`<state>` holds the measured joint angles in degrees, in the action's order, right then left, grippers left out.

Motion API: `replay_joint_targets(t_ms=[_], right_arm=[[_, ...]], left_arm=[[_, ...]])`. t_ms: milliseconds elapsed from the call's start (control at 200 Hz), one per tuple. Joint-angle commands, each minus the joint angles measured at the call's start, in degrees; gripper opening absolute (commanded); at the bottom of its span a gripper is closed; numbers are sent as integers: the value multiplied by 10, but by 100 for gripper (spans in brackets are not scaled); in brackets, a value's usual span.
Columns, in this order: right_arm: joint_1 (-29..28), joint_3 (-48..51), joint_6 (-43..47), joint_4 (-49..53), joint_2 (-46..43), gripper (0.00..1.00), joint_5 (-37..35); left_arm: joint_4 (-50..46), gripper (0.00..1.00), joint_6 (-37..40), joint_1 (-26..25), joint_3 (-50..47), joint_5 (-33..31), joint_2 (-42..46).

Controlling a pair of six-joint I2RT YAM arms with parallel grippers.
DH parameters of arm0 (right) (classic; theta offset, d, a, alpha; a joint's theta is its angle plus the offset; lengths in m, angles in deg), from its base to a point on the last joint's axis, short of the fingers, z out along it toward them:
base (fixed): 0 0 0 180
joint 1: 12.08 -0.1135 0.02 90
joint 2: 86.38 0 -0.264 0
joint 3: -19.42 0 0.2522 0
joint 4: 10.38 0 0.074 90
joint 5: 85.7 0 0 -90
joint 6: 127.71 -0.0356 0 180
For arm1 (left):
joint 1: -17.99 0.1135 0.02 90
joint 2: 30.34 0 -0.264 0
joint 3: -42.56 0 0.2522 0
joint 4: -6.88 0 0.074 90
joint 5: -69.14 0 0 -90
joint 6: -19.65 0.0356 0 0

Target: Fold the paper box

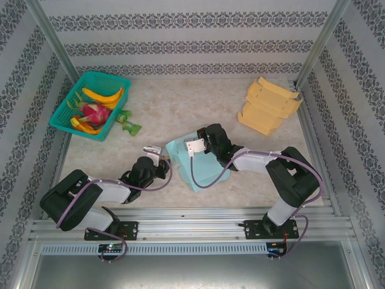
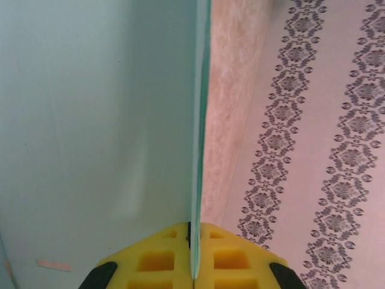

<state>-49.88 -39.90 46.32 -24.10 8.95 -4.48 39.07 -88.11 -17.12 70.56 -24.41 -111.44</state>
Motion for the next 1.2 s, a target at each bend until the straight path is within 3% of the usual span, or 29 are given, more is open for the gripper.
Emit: replay_joint_targets(t_ms=[0,180,525,1199], right_arm=[[-16,10,-4,-85,6,0,-22],[-37,14,0,-190,42,0,-40],[-49,4,-15,-237,105,0,-41],[-42,33,-3,-299,139,0,-35]], left_arm=[[22,30,1,8,10,-28,15],[-1,30,1,8,3,-81,33],[-18,30,14,18,-16,-126,63],[-3,29,4,33,-17,-103,43]])
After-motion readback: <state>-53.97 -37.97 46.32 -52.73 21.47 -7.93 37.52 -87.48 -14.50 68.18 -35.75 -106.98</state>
